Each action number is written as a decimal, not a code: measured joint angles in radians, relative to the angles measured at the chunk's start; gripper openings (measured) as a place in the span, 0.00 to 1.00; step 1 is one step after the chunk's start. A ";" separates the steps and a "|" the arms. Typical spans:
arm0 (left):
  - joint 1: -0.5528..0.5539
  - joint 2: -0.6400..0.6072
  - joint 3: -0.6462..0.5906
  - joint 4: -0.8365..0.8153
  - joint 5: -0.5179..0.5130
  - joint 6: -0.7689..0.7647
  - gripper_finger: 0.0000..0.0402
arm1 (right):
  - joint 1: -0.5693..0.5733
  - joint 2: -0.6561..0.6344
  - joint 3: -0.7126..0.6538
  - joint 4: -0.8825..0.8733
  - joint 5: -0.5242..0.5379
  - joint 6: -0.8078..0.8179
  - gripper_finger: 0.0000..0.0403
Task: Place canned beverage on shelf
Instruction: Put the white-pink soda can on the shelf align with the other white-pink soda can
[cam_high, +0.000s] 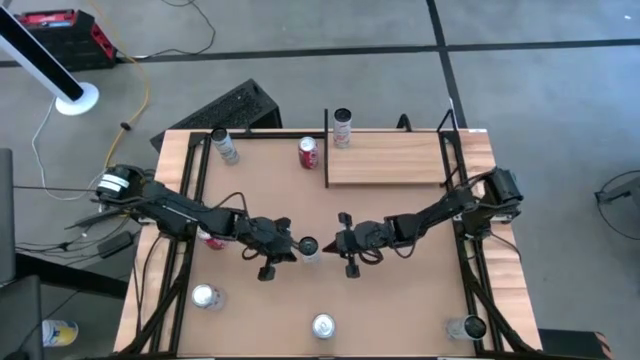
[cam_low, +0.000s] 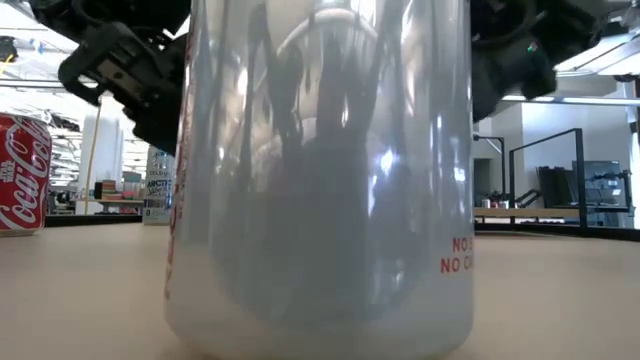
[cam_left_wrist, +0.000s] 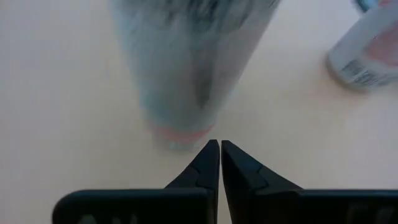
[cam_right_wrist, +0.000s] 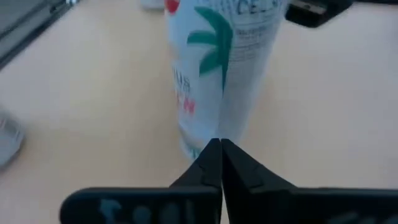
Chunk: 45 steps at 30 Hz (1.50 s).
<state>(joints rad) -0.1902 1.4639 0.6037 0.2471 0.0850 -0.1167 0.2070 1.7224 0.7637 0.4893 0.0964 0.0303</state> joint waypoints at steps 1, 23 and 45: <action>0.000 -0.001 0.008 -0.004 0.017 0.005 0.00 | 0.000 0.021 0.009 0.027 0.000 0.000 0.06; 0.001 -0.005 0.030 0.033 -0.011 0.068 0.00 | 0.009 0.033 0.039 0.022 0.008 0.023 0.05; 0.042 -0.005 0.029 0.019 -0.024 0.064 0.00 | 0.053 0.007 0.047 -0.040 -0.023 0.023 0.05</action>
<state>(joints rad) -0.1478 1.4593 0.6331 0.2656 0.0612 -0.0530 0.2595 1.7294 0.8108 0.4498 0.0738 0.0528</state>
